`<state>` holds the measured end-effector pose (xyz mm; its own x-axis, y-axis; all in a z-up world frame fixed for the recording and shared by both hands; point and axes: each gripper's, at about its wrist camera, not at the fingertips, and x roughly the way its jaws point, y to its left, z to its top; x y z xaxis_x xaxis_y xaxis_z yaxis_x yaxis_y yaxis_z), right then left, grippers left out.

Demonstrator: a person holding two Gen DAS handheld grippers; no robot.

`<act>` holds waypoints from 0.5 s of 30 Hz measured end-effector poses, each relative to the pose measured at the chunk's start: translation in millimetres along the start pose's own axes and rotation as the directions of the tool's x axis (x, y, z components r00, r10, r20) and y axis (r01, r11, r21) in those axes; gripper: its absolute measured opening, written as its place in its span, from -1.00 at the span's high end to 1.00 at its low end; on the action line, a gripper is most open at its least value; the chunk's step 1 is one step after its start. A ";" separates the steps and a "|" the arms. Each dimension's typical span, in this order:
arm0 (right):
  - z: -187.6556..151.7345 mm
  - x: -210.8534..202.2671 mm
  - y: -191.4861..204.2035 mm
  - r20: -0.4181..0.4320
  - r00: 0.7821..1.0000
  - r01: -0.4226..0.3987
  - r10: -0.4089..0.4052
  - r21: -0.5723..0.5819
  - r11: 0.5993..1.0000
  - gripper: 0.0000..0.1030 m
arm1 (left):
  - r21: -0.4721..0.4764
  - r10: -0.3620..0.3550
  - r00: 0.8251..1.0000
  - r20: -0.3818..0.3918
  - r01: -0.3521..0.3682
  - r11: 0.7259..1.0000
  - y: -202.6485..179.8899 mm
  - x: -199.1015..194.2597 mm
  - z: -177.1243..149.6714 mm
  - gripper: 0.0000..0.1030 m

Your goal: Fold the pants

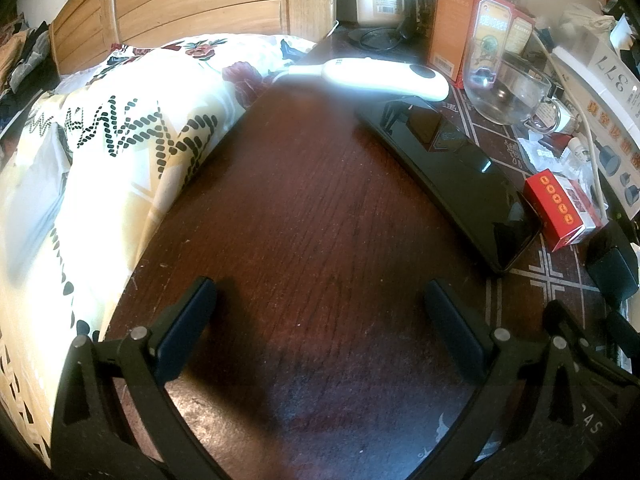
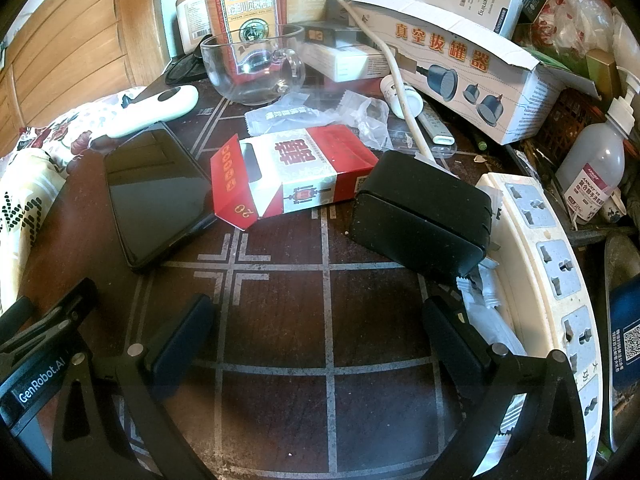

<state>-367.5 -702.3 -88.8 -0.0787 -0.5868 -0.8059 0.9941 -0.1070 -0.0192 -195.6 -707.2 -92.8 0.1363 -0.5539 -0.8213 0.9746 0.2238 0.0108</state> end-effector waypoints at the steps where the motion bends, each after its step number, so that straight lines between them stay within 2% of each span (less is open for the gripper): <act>1: -0.3 -0.2 0.1 0.000 1.000 0.000 0.000 0.000 1.000 -1.00 | 0.000 0.000 1.000 0.000 0.000 1.000 0.0 0.0 0.1 -1.00; 15: -0.5 -0.3 0.2 0.000 1.000 0.000 0.000 0.000 1.000 -1.00 | -0.001 -0.001 1.000 0.001 0.001 1.000 0.3 -0.2 0.7 -1.00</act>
<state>-367.2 -701.7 -88.9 -0.0785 -0.5867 -0.8060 0.9941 -0.1070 -0.0189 -195.2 -707.5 -92.3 0.1355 -0.5545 -0.8210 0.9746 0.2237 0.0098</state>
